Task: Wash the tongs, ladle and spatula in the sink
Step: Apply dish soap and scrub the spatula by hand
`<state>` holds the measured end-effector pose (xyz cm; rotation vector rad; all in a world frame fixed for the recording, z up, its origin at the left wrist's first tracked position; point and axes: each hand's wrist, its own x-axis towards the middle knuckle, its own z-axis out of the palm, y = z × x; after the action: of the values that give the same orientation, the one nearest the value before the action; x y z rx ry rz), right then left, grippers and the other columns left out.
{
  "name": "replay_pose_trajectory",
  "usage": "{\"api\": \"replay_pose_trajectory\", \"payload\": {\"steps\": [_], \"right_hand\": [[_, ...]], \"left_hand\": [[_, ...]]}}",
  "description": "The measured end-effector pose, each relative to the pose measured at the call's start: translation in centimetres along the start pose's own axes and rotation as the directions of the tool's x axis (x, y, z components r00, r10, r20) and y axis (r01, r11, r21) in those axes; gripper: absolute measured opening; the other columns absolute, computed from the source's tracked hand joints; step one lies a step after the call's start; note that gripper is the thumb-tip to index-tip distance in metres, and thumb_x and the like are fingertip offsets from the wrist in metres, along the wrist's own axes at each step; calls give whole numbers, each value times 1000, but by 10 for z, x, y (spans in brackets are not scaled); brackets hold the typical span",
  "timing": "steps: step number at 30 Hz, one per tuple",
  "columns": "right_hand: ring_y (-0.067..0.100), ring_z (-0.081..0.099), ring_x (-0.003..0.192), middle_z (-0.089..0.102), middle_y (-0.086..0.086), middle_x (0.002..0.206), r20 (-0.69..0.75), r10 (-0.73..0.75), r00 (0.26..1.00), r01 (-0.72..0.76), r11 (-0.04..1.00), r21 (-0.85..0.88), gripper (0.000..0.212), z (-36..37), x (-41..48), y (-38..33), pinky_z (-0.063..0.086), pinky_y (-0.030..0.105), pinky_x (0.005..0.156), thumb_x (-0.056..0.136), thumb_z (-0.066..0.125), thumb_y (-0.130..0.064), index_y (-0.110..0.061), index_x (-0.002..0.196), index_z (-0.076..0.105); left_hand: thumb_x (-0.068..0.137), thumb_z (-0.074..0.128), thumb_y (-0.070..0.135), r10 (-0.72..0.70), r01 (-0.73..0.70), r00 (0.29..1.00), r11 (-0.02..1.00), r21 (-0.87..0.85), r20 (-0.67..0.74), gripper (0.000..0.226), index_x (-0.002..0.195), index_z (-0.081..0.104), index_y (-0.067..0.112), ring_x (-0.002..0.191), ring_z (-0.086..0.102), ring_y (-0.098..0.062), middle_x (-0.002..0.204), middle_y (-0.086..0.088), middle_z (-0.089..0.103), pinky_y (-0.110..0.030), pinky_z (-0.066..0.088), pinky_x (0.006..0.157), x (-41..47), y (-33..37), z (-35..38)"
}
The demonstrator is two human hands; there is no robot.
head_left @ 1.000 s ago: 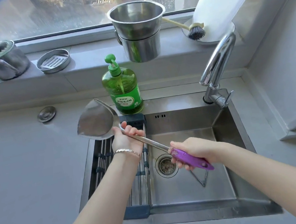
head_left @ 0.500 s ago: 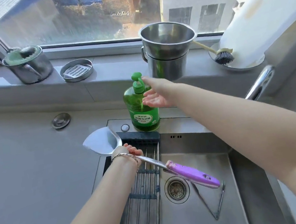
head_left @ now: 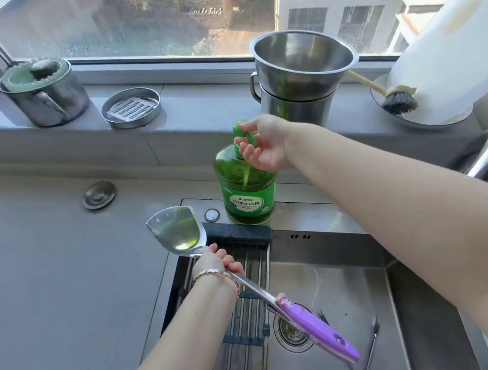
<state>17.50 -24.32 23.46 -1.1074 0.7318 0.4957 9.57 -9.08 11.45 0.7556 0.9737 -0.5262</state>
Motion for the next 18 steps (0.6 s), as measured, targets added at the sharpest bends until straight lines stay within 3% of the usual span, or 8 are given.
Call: {"api": "replay_pose_trajectory", "payload": {"steps": [6,18], "right_hand": [[8,44,30,49,2,45,55,29,998,-32,997,64,36,-3,8,0,35,13,29,94,50,-30,-5,70,54],[8,46,29,50,2,42,88,27,996,-45,978,202,36,-2,11,5,36,11,29,94,51,-32,-5,70,54]], "left_hand": [[96,39,20,34,-33,999,999,-27,18,33,63,37,20,20,27,-4,27,3,30,-5,26,33,8,1,6],[98,33,22,71,-68,997,992,-110,23,31,68,39,19,21,22,-5,28,7,25,-9,18,31,-7,-2,11]]}}
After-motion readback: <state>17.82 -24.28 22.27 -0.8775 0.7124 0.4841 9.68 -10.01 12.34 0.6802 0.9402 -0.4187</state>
